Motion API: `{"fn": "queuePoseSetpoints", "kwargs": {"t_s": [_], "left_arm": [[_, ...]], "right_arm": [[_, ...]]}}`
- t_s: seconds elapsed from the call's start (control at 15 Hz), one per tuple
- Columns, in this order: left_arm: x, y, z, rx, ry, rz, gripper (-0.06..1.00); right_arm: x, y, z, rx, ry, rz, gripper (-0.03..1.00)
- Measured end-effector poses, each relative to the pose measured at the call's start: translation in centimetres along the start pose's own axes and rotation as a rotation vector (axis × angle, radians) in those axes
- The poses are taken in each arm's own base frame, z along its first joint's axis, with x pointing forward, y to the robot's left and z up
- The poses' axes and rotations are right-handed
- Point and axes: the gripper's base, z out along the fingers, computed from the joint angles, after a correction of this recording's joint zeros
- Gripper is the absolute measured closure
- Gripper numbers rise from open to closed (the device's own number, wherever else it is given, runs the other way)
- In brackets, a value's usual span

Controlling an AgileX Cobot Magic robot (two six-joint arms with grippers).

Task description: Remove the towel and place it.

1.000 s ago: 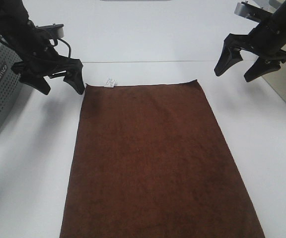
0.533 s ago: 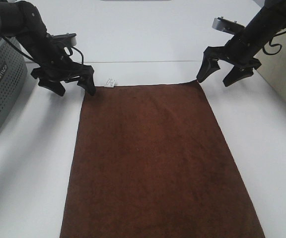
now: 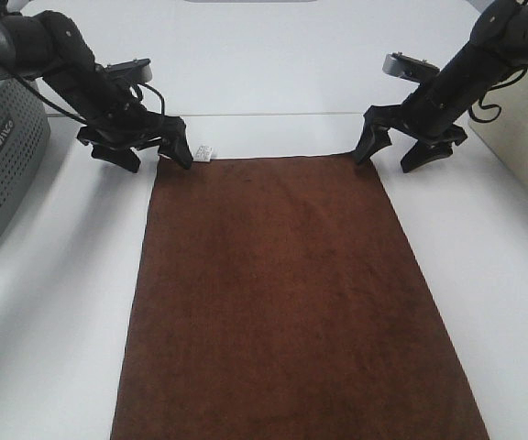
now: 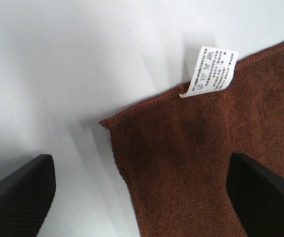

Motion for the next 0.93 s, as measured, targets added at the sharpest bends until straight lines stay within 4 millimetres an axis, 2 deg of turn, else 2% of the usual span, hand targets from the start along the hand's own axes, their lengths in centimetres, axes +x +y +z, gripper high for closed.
{"fn": "queuePoseSetpoints", "kwargs": {"t_s": [0.4, 0.6, 0.73, 0.93], "left_arm": [[-0.1, -0.2, 0.1, 0.035, -0.012, -0.037, 0.08], [0.0, -1.0, 0.7, 0.085, -0.013, -0.075, 0.13], [0.1, -2.3, 1.1, 0.092, -0.013, -0.054, 0.18], [0.2, -3.3, 1.8, 0.091, -0.018, -0.050, 0.30]], "right_arm": [[-0.5, 0.3, 0.4, 0.018, -0.037, -0.020, 0.10], [-0.7, 2.4, 1.7, 0.018, -0.042, -0.071, 0.10], [-0.7, 3.6, 2.3, 0.018, -0.041, -0.098, 0.11], [-0.8, 3.7, 2.5, 0.029, -0.051, -0.108, 0.18]]}}
